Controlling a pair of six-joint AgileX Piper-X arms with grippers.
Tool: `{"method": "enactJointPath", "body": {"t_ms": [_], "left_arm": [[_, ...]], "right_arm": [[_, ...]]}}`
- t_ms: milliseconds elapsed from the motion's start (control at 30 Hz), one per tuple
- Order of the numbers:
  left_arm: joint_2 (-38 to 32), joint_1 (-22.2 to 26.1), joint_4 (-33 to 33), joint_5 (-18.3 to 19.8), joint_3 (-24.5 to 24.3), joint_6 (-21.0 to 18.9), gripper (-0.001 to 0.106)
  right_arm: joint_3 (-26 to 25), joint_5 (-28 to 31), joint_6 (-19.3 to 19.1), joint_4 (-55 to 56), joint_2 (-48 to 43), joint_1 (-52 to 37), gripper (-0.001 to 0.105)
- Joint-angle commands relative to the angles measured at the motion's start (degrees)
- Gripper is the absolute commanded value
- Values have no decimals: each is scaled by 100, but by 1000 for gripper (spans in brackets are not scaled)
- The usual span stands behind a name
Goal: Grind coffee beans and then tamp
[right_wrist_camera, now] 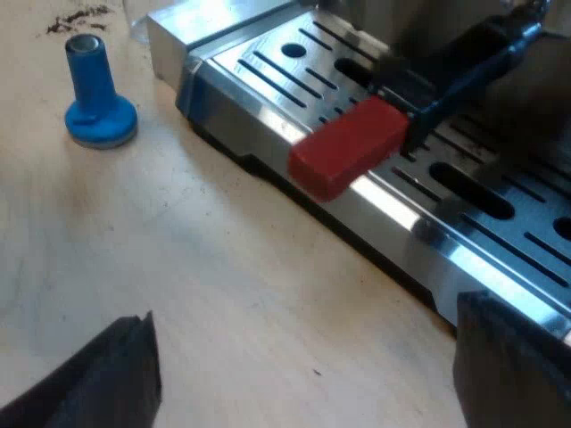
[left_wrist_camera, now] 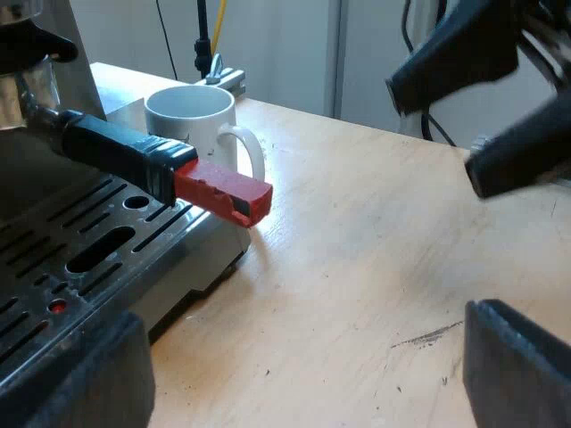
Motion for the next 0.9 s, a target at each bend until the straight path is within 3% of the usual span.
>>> {"method": "enactJointPath", "body": {"t_ms": [33, 100, 167, 200, 433, 500, 567, 667, 900], "left_arm": [[-17, -42, -109, -63, 1, 3, 73], [-17, -42, -98, -51, 1, 3, 73], [-17, -42, -98, -51, 1, 3, 73], [-17, -42, -98, -51, 1, 3, 73], [48, -42, -72, -51, 97, 3, 73], [154, -42, -72, -51, 96, 3, 73], [247, -42, -72, -51, 113, 23, 73], [539, -42, -150, -51, 136, 301, 73], [850, -42, -535, -51, 141, 300, 73]], "right_arm": [[99, 711, 430, -395, 210, 467, 54], [163, 1073, 706, -575, 504, 832, 39], [163, 1191, 769, -589, 648, 935, 36], [162, 1538, 888, -765, 939, 1143, 24], [162, 2187, 993, -1946, 1803, 1275, 2], [162, 2255, 993, -2037, 1886, 1275, 1], [162, 2685, 993, -2736, 2312, 1275, 0], [162, 2761, 993, -3217, 2705, 1275, 0], [162, 2884, 993, -3986, 3368, 1186, 0]]}}
